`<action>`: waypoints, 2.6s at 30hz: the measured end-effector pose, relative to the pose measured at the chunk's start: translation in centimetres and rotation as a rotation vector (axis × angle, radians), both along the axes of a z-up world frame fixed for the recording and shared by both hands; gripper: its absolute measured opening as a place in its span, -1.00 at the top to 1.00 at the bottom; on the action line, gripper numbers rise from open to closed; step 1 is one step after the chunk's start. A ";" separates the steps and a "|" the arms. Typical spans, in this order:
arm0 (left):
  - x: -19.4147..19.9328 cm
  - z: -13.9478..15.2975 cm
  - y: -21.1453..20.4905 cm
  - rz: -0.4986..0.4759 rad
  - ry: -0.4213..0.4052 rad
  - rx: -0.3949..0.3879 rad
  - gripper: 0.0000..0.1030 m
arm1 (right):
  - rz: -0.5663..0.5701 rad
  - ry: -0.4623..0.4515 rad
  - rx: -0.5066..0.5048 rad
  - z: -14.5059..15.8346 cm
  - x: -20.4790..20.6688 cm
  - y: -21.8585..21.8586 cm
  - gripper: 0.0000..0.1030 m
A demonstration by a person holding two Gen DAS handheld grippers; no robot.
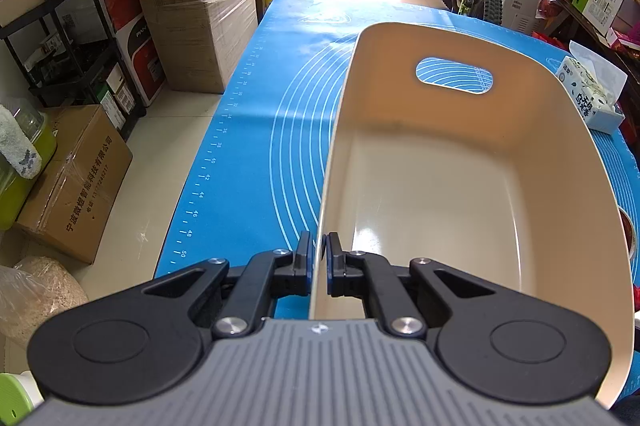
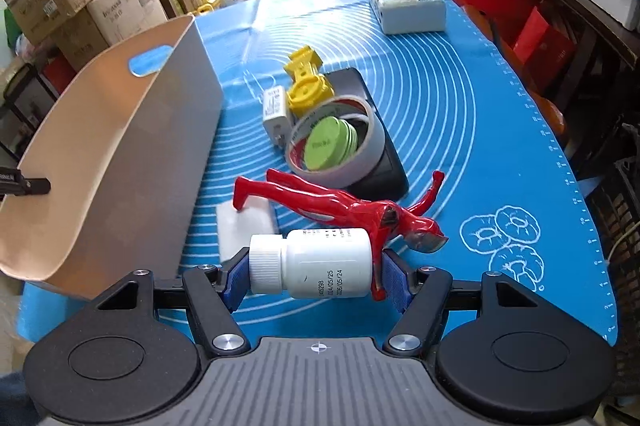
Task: Organize rigid objects
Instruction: 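Close the right tool on the white pill bottle, then lift the pill bottle with the right tool and release it into the basket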
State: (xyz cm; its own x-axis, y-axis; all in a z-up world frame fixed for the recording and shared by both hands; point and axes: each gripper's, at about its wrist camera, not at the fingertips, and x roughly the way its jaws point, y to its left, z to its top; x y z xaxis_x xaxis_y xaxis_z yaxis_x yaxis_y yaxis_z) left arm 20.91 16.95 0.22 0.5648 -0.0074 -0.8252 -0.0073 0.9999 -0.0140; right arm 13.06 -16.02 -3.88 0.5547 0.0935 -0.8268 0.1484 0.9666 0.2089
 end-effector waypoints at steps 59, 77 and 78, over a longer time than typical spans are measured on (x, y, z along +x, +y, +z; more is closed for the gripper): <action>-0.2 0.0 -0.6 -0.012 -0.001 0.026 0.84 | 0.154 -0.188 -0.115 7.7 3.0 4.4 -0.24; -0.2 0.0 -0.7 -0.018 0.000 0.027 0.84 | 0.377 -0.204 -0.129 7.4 9.5 14.9 -0.24; -0.2 0.0 -0.7 -0.019 0.000 0.028 0.84 | 0.384 -0.188 -0.137 6.9 9.6 15.4 -0.24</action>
